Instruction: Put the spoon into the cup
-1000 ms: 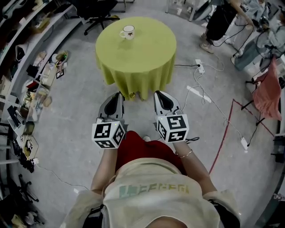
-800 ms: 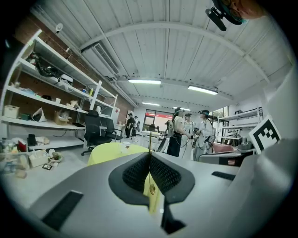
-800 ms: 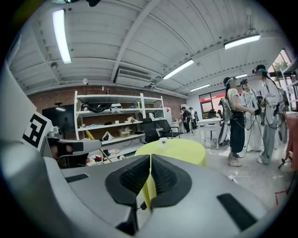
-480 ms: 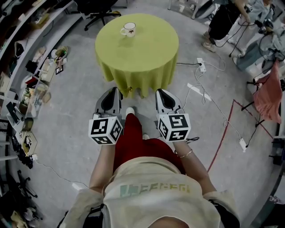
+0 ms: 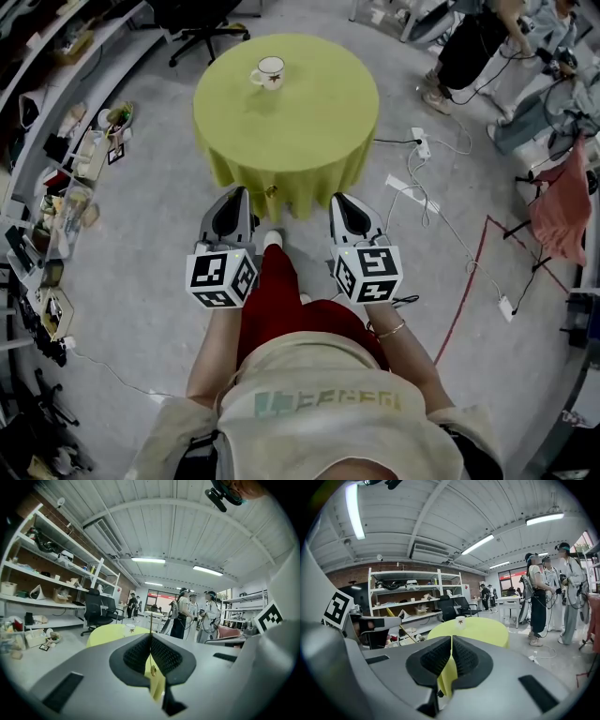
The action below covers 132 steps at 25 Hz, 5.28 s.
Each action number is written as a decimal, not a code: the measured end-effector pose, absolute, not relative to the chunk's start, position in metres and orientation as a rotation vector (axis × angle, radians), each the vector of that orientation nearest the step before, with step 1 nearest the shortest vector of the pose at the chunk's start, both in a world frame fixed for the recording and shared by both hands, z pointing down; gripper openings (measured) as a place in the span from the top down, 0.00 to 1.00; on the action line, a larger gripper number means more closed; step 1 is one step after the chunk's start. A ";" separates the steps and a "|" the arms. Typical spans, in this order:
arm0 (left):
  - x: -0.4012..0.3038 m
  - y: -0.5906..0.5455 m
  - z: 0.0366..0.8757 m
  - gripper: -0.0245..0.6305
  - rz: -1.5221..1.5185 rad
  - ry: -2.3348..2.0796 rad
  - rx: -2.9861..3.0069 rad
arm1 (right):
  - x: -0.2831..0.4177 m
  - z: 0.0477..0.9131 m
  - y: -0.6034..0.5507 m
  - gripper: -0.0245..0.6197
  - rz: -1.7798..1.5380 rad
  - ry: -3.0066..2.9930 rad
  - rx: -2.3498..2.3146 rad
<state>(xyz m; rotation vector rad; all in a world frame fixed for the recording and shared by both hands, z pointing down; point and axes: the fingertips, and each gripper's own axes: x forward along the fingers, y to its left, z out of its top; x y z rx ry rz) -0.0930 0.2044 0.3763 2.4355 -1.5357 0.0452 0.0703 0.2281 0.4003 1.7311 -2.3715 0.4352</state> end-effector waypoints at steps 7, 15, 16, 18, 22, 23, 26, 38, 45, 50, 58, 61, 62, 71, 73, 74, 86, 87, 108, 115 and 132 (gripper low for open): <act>-0.100 0.143 0.386 0.93 0.048 -1.518 2.419 | 0.052 0.412 0.164 0.90 0.453 -2.361 1.678; -0.116 0.076 0.394 0.93 0.084 -1.507 2.415 | 0.028 0.418 0.094 0.90 0.488 -2.347 1.663; -0.119 0.068 0.395 0.93 0.086 -1.506 2.413 | 0.025 0.418 0.087 0.90 0.491 -2.345 1.661; -0.126 0.052 0.396 0.93 0.085 -1.506 2.401 | 0.019 0.419 0.072 0.90 0.498 -2.339 1.660; -0.139 0.018 0.396 0.93 0.078 -1.501 2.393 | 0.010 0.419 0.041 0.90 0.511 -2.325 1.673; -0.142 0.011 0.396 0.93 0.077 -1.500 2.393 | 0.008 0.419 0.033 0.90 0.512 -2.321 1.677; -0.151 -0.010 0.398 0.93 0.075 -1.485 2.394 | -0.001 0.421 0.013 0.90 0.516 -2.305 1.691; -0.166 -0.067 0.405 0.93 0.080 -1.399 2.418 | -0.023 0.421 -0.046 0.90 0.518 -2.265 1.739; -0.174 -0.081 0.407 0.93 0.074 -1.373 2.417 | -0.030 0.416 -0.059 0.90 0.508 -2.257 1.756; -0.171 -0.082 0.407 0.93 0.082 -1.359 2.423 | -0.025 0.415 -0.058 0.90 0.488 -2.252 1.781; -0.161 -0.085 0.405 0.93 0.080 -1.374 2.419 | -0.018 0.414 -0.059 0.90 0.487 -2.274 1.766; -0.156 -0.091 0.403 0.93 0.084 -1.393 2.416 | -0.011 0.413 -0.067 0.90 0.487 -2.292 1.757; -0.154 -0.094 0.402 0.93 0.086 -1.401 2.414 | -0.009 0.413 -0.070 0.90 0.489 -2.297 1.753; -0.136 -0.124 0.399 0.93 0.094 -1.477 2.370 | 0.014 0.415 -0.112 0.90 0.498 -2.342 1.691; -0.129 -0.133 0.399 0.93 0.100 -1.496 2.350 | 0.021 0.416 -0.122 0.90 0.497 -2.352 1.667; -0.126 -0.138 0.398 0.93 0.104 -1.505 2.343 | 0.024 0.416 -0.128 0.90 0.496 -2.358 1.655; -0.091 -0.201 0.382 0.93 0.100 -1.587 2.333 | 0.043 0.424 -0.185 0.90 0.492 -2.420 1.532; -0.088 -0.207 0.380 0.93 0.101 -1.592 2.335 | 0.046 0.424 -0.189 0.90 0.495 -2.422 1.528; -0.054 -0.292 0.385 0.93 0.113 -1.616 2.314 | 0.072 0.430 -0.259 0.90 0.516 -2.431 1.504; -0.044 -0.306 0.405 0.93 0.143 -1.591 2.288 | 0.073 0.446 -0.268 0.90 0.544 -2.404 1.465; -0.042 -0.317 0.453 0.93 0.223 -1.536 2.219 | 0.065 0.476 -0.281 0.90 0.579 -2.356 1.413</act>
